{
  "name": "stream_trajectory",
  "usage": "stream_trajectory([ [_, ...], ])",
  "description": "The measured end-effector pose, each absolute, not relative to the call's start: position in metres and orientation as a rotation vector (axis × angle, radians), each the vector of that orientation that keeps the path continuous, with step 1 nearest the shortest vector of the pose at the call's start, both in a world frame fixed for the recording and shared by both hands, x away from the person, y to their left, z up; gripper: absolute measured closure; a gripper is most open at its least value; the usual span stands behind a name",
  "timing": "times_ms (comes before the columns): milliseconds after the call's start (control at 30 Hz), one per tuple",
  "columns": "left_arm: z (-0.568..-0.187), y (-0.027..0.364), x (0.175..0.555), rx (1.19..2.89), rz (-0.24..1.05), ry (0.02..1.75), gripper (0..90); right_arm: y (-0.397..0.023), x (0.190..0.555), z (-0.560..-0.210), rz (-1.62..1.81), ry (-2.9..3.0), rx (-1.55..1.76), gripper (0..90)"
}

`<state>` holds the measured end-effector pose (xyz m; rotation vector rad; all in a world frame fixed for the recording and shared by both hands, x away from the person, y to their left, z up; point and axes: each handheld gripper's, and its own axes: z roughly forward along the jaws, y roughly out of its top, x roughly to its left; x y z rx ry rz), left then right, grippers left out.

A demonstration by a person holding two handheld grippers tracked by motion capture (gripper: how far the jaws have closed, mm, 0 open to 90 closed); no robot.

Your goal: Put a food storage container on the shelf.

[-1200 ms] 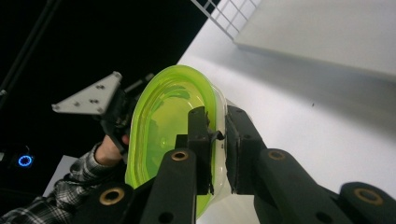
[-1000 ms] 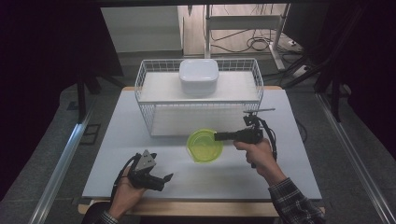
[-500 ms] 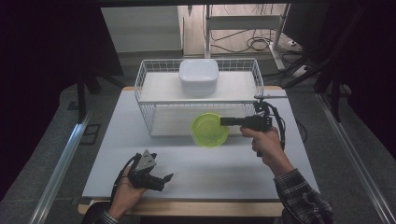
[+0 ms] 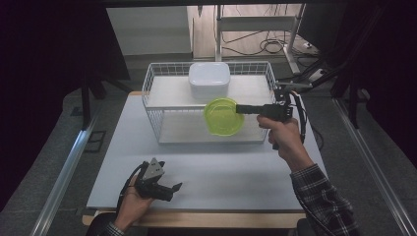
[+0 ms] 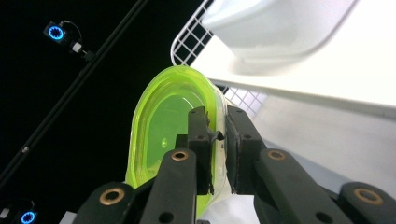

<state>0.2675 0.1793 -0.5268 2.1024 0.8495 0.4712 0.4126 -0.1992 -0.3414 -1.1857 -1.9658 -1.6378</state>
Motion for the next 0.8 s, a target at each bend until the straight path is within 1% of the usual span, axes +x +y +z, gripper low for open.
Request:
stream_trajectory([
  [600,-0.526,0.181,0.267,2.096,0.465,0.858,2.7,-0.184,0.441,-0.290,-1.752,-1.946,-1.243,81.5],
  [800,-0.526,0.181,0.267,2.095,0.465,0.857,2.7,-0.181,0.449,-0.278,-1.780,-1.950,-1.270,81.5],
])
